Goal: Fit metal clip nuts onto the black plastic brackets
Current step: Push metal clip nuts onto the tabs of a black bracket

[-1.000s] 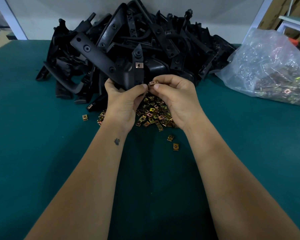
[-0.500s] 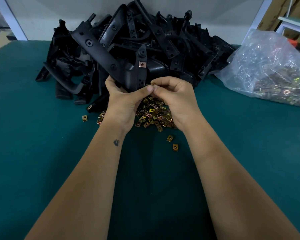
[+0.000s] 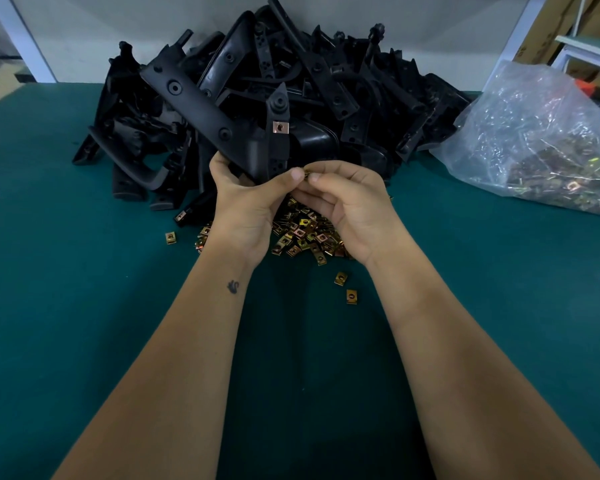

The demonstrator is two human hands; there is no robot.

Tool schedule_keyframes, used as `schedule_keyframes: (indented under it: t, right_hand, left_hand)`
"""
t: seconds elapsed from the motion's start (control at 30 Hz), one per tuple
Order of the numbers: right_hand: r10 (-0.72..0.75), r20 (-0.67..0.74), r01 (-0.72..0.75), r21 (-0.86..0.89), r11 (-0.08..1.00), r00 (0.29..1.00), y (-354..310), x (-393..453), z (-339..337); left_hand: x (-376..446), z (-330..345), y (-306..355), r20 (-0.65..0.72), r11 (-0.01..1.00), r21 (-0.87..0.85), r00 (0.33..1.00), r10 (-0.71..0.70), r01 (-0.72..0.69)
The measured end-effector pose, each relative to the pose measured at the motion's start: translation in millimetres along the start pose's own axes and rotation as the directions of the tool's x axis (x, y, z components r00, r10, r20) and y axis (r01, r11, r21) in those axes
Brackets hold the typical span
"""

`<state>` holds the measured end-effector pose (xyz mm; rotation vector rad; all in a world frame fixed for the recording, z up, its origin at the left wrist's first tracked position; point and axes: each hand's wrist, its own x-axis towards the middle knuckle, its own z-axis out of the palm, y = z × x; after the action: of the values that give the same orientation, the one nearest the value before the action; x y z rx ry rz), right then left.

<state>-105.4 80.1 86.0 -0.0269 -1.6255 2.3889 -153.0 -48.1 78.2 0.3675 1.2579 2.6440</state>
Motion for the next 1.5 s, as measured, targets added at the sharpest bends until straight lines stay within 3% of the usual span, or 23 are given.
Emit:
schedule_keyframes:
  t: [0.57,0.9,1.5]
  right_hand:
    - [0.068,0.185,-0.061,-0.044,0.997,0.98,-5.2,-6.0,-3.4]
    - [0.047,0.19,-0.033,-0.076,0.997,0.981,-4.6,-6.7,-1.1]
    - [0.059,0.217,-0.025,-0.158,0.987,0.974,-9.3,-9.1,-6.9]
  left_hand:
    - [-5.0,0.6,6.9,0.06,0.981,-0.155,0.992,-0.109,0.117]
    - [-6.5,3.6,6.7,0.075,0.957,-0.239,0.985,-0.153,0.167]
    - [-6.1,6.8,2.4,0.0,0.975,-0.177,0.991,-0.134,0.132]
